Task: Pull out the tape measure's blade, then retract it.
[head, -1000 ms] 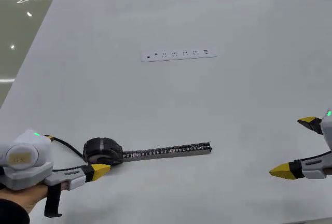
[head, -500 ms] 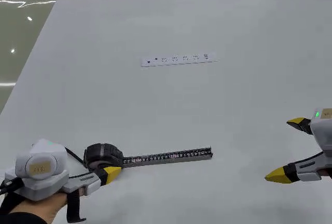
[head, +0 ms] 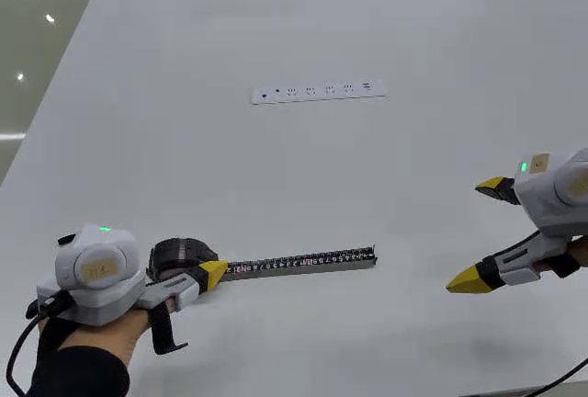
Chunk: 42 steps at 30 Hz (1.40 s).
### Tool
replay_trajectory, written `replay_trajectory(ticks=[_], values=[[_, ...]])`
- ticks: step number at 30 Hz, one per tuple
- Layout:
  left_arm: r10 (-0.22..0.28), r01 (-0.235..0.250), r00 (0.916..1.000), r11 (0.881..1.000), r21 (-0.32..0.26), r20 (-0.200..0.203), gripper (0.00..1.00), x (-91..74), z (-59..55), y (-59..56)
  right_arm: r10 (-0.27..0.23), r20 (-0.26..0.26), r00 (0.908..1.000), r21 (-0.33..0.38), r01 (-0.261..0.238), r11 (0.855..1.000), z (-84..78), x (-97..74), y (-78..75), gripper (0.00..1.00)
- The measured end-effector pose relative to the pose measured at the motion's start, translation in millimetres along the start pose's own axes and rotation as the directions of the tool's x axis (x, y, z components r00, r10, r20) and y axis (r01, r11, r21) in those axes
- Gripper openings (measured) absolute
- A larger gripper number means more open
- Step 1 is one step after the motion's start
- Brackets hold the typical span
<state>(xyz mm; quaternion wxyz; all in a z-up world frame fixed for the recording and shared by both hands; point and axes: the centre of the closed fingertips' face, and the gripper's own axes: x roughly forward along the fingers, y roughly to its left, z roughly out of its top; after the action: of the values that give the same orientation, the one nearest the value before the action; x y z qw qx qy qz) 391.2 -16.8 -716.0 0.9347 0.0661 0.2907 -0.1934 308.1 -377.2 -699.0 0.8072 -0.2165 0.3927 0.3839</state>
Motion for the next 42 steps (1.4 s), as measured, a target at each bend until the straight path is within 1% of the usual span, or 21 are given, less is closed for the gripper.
replay_trajectory(ticks=[2, 4, 5, 6, 8, 11, 12, 13, 15, 17, 23, 25, 26, 27, 31, 33, 34, 35, 38, 41, 42], values=[[0.015, -0.015, 0.9998, 1.000, -0.009, 0.012, 0.99, 0.9, 2.3, 0.7, 0.005, -0.001, 1.0000, -0.015, -0.006, 1.000, 4.5, 2.7, -1.8, 0.99], [0.014, -0.014, 0.9997, 1.000, -0.020, 0.017, 0.99, 2.3, 3.2, -1.1, 0.016, -0.001, 0.9999, -0.033, -0.016, 0.999, 8.2, 5.7, -1.6, 0.99], [0.018, -0.017, 0.9997, 1.000, -0.026, 0.017, 0.99, 3.6, 2.6, -2.0, 0.037, 0.023, 0.9990, -0.091, -0.035, 0.995, 15.3, 8.8, 0.3, 0.99], [0.021, -0.021, 0.9996, 0.999, -0.031, 0.019, 0.99, 4.7, 2.2, -2.5, 0.039, 0.035, 0.9986, -0.115, -0.035, 0.993, 19.3, 10.3, 0.7, 0.99], [0.023, -0.022, 0.9996, 0.999, -0.038, 0.016, 0.99, 8.0, -0.4, -4.7, 0.053, 0.019, 0.9984, -0.112, -0.050, 0.992, 22.4, 14.4, 2.4, 0.99], [0.025, -0.024, 0.9994, 0.998, -0.057, 0.026, 0.99, 9.1, -1.5, -7.7, 0.076, 0.027, 0.9967, -0.146, -0.071, 0.987, 30.9, 20.4, 3.7, 0.99], [0.030, -0.027, 0.9984, 0.998, -0.055, 0.049, 0.99, 9.2, 0.1, -8.5, 0.084, 0.025, 0.9961, -0.148, -0.080, 0.986, 33.4, 23.1, 4.3, 0.99], [0.036, -0.033, 0.9976, 0.998, -0.054, 0.060, 0.99, 9.3, 0.6, -8.5, 0.089, 0.024, 0.9957, -0.153, -0.084, 0.985, 35.0, 24.9, 4.8, 0.99], [0.033, -0.029, 0.9967, 0.998, -0.060, 0.074, 0.99, 10.5, 0.5, -11.6, 0.092, 0.007, 0.9958, -0.171, -0.089, 0.981, 36.5, 28.3, 4.5, 0.96], [0.045, -0.041, 0.9956, 0.998, -0.052, 0.082, 0.99, 11.5, -0.3, -12.7, 0.100, 0.000, 0.9950, -0.181, -0.098, 0.979, 39.5, 31.1, 4.8, 0.93], [0.057, -0.051, 0.9943, 0.996, -0.067, 0.090, 0.99, 13.2, -0.3, -13.7, 0.118, -0.020, 0.9928, -0.194, -0.120, 0.974, 42.0, 38.4, 6.8, 0.95], [0.059, -0.052, 0.9933, 0.996, -0.073, 0.100, 0.99, 13.1, 1.7, -14.0, 0.135, -0.014, 0.9908, -0.222, -0.135, 0.966, 44.2, 40.1, 9.4, 0.92], [0.056, -0.049, 0.9936, 0.996, -0.074, 0.098, 0.99, 13.5, 1.3, -14.5, 0.142, -0.017, 0.9897, -0.232, -0.142, 0.962, 44.8, 40.7, 10.7, 0.90], [0.038, -0.032, 0.9958, 0.997, -0.064, 0.083, 0.99, 14.3, -1.9, -17.6, 0.142, -0.025, 0.9895, -0.241, -0.144, 0.960, 45.3, 42.2, 11.1, 0.89], [0.035, -0.027, 0.9935, 0.997, -0.068, 0.109, 0.99, 15.4, -1.1, -18.8, 0.156, -0.041, 0.9870, -0.251, -0.161, 0.955, 47.0, 47.2, 12.3, 0.90], [0.030, -0.023, 0.9934, 0.997, -0.071, 0.111, 0.99, 16.6, -1.5, -19.7, 0.162, -0.057, 0.9852, -0.258, -0.171, 0.951, 45.7, 51.0, 13.6, 0.88], [0.016, -0.005, 0.9935, 0.995, -0.101, 0.112, 0.99, 16.9, -1.5, -22.7, 0.173, -0.073, 0.9823, -0.266, -0.186, 0.946, 43.4, 53.3, 16.3, 0.88], [0.017, -0.006, 0.9941, 0.995, -0.101, 0.107, 0.99, 16.3, -1.9, -22.5, 0.173, -0.084, 0.9812, -0.278, -0.190, 0.942, 41.8, 54.9, 16.9, 0.88], [0.009, 0.002, 0.9937, 0.996, -0.094, 0.112, 0.99, 15.6, -0.7, -24.7, 0.187, -0.108, 0.9764, -0.277, -0.210, 0.938, 38.6, 59.8, 19.2, 0.86], [0.007, 0.004, 0.9913, 0.997, -0.082, 0.131, 0.99, 15.4, 2.1, -26.0, 0.193, -0.124, 0.9734, -0.281, -0.221, 0.934, 37.7, 64.4, 20.5, 0.84], [0.017, -0.006, 0.9879, 0.998, -0.067, 0.154, 0.99, 14.8, 5.3, -24.3, 0.194, -0.131, 0.9722, -0.294, -0.225, 0.929, 37.0, 66.2, 20.8, 0.83]])
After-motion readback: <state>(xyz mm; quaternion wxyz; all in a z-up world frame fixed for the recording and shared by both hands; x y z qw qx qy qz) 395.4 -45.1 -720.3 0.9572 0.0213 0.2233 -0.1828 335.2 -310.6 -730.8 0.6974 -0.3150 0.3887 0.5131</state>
